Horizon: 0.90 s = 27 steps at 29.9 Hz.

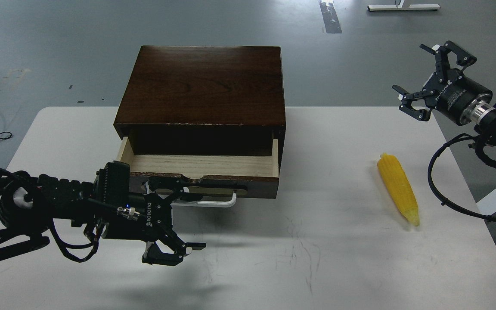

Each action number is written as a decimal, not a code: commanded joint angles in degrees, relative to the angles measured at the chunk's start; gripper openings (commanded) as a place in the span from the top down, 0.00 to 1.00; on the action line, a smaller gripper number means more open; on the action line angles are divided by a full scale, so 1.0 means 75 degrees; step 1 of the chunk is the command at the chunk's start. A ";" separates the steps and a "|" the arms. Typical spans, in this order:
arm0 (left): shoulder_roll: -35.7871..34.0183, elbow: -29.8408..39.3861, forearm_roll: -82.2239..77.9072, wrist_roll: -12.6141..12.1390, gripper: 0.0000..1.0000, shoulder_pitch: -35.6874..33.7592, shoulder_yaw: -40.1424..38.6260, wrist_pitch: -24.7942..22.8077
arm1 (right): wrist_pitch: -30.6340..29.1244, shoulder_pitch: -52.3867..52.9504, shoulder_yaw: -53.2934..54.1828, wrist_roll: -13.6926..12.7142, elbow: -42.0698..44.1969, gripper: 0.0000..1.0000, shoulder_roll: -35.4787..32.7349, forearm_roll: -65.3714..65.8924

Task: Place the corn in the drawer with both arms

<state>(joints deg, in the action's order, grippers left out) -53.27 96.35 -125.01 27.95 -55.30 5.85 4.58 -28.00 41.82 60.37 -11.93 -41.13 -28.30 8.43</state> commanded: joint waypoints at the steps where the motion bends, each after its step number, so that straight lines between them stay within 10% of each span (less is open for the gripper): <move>1: 0.0013 0.0032 0.0001 0.0006 0.01 0.0142 -0.0007 -0.0002 | 0.0000 0.0002 0.0001 0.0009 -0.0001 0.00 -0.0001 0.0001; 27: 0.0048 0.0032 0.0001 0.0006 0.02 0.0166 -0.0253 -0.0177 | 0.0000 0.0025 -0.0034 -0.0003 0.0070 0.00 -0.0012 0.0001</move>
<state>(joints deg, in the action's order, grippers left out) -52.82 96.80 -124.98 27.92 -53.83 4.89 3.80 -28.00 42.10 60.19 -11.93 -40.64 -28.32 8.43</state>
